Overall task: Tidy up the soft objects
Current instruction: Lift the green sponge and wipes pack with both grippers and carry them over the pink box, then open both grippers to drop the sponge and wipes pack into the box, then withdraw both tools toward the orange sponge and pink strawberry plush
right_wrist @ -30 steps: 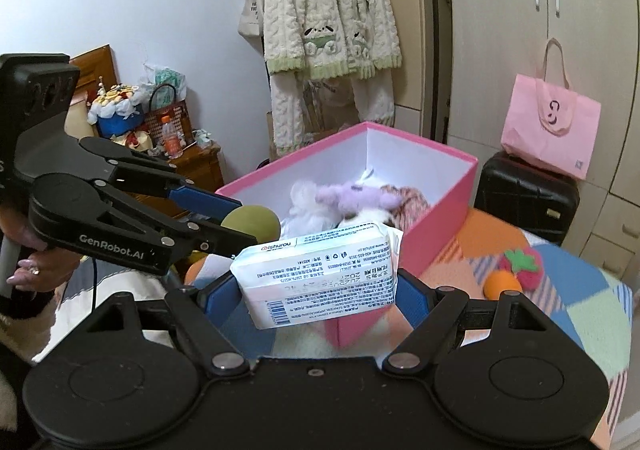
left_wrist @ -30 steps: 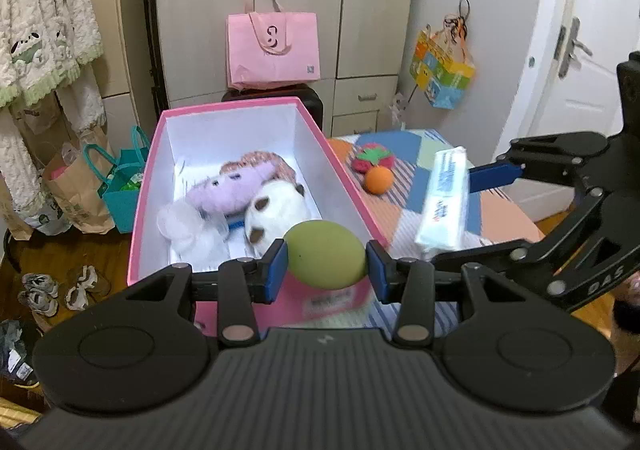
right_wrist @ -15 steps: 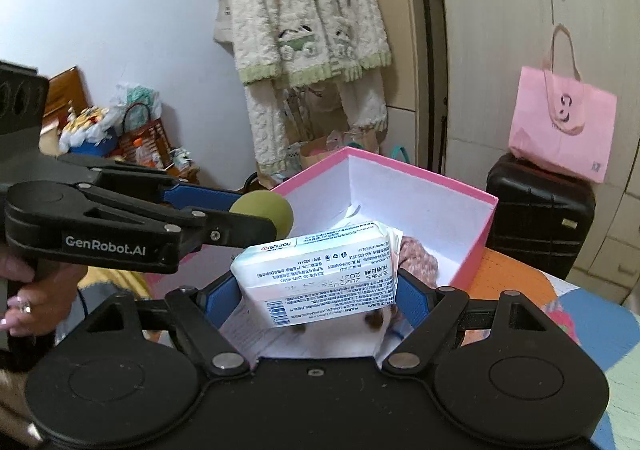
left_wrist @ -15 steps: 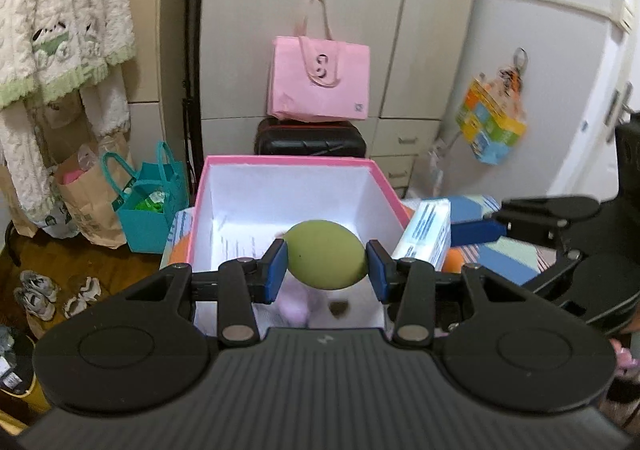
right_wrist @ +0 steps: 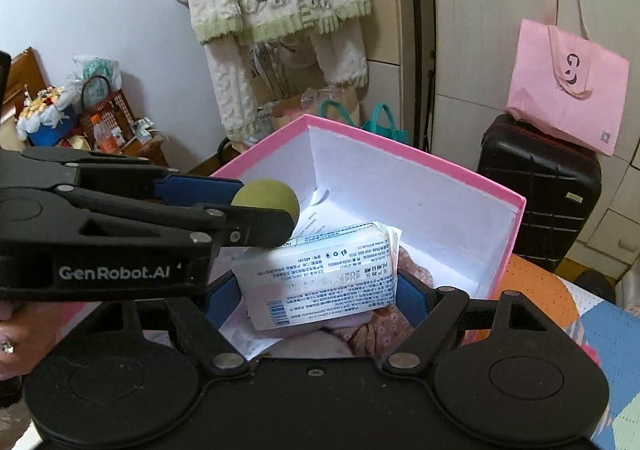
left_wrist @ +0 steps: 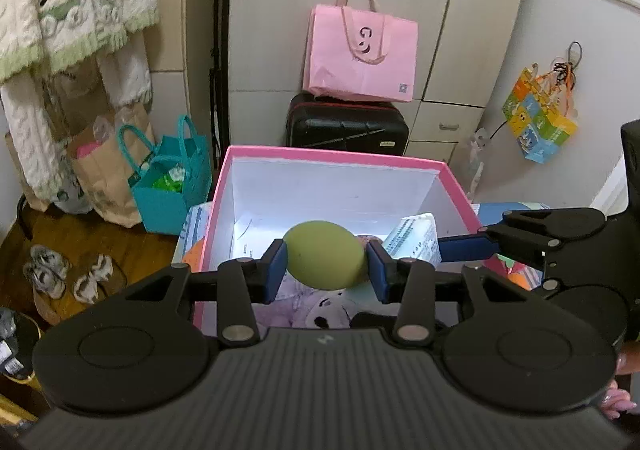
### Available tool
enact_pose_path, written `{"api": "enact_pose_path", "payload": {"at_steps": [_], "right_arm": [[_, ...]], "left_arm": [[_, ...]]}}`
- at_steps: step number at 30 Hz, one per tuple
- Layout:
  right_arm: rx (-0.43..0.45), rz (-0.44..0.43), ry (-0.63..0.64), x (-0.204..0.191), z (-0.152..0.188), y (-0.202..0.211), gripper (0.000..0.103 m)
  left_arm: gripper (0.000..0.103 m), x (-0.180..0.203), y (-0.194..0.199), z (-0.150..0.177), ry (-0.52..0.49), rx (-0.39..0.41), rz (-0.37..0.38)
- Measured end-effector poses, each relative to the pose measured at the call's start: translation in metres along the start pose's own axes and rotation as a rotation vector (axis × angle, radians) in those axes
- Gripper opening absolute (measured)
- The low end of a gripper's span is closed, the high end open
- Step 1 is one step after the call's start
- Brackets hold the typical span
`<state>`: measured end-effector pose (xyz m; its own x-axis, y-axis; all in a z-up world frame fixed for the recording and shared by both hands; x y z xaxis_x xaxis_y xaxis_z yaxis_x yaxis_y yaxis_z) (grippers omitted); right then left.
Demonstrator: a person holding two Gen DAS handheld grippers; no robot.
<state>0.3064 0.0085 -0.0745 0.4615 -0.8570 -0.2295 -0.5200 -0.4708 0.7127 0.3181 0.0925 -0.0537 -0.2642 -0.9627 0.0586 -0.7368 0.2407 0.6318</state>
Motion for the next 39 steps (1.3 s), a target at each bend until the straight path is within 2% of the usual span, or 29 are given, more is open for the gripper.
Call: {"api": "enact_pose_path", "payload": {"at_steps": [4,7,13,19,24,29,35,39], "right_arm": [[0.0,0.025,0.002,0.003,-0.001,-0.003,0.088],[0.015,0.021,0.0,0.004,0.001,0.004,0.092],[0.047,0.038,0.014,0.002,0.007,0.025,0.093],[0.073,0.079,0.052,-0.002,0.018,0.053,0.093],[0.094,0.105,0.078,-0.005,0.027,0.078,0.093],[0.117,0.103,0.087,-0.002,0.04,0.108,0.093],[0.143,0.105,0.041,0.025,0.057,0.145,0.093],[0.187,0.101,-0.047,0.055,0.068,0.171,0.093]], "left_arm": [[0.048,0.001,-0.003,0.003,0.01,-0.019,0.02],[0.062,0.004,0.005,0.002,-0.007,0.006,0.0],[0.071,0.011,0.033,0.0,-0.046,0.061,-0.015],[0.074,0.025,0.068,0.005,-0.103,0.094,-0.001],[0.074,0.039,0.095,0.011,-0.116,0.094,0.046],[0.076,0.055,0.114,0.017,-0.145,0.097,0.057],[0.076,0.081,0.127,0.021,-0.181,0.089,0.098],[0.076,0.102,0.126,0.022,-0.202,0.091,0.114]]}}
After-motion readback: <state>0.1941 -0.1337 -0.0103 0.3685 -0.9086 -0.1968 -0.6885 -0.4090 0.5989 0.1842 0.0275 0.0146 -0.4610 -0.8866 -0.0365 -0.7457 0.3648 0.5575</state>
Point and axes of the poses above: each gripper's, at about its wrist camera, not at the fingertips, and y roughly against the way its jaws point, x to its right, z to its underside, the point moved 5 cm from there along -y, roughly the way its jaws point, and after that the axes turned 7 degrees about -y, right-handed, at the moved point
